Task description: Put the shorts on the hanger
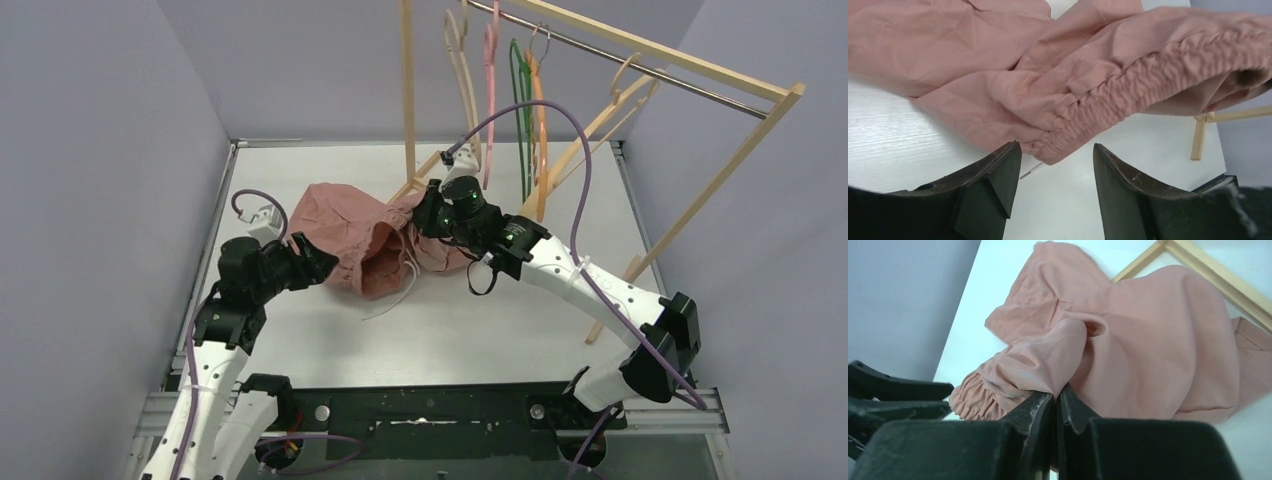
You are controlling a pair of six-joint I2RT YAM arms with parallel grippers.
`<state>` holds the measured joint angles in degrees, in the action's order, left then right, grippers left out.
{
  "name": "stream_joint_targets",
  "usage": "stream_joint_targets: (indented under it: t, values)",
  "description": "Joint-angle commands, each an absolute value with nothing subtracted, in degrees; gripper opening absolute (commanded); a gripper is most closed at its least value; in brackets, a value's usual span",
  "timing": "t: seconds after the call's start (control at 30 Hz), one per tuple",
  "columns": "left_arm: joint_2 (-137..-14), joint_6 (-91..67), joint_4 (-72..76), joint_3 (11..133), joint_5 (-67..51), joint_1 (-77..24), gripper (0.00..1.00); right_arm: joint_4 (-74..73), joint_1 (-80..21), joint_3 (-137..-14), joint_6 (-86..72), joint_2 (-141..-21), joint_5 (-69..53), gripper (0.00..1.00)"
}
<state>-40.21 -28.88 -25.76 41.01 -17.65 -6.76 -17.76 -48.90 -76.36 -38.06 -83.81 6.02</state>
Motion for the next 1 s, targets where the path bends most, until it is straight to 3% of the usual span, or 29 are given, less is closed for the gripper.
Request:
stream_joint_targets:
  t: [0.0,0.43,0.57,0.97]
  values:
    - [-40.6,-30.9,-13.4,35.6,-21.5,-8.4,0.54,-16.7,-47.7,-78.2,-41.4,-82.6,8.0,0.00]
    - [-39.3,-60.5,-3.9,21.8,2.8,-28.2,0.55,-17.1,-47.4,-78.8,-41.0,-83.5,10.2,0.00]
    - [-40.0,-68.3,6.4,14.6,9.4,-34.2,0.53,-17.2,-47.3,-78.8,-41.0,-83.3,10.5,0.00]
    - [-56.8,-63.7,39.8,6.6,27.0,-39.7,0.55,-17.3,-47.2,-78.4,-41.0,-82.3,11.0,0.00]
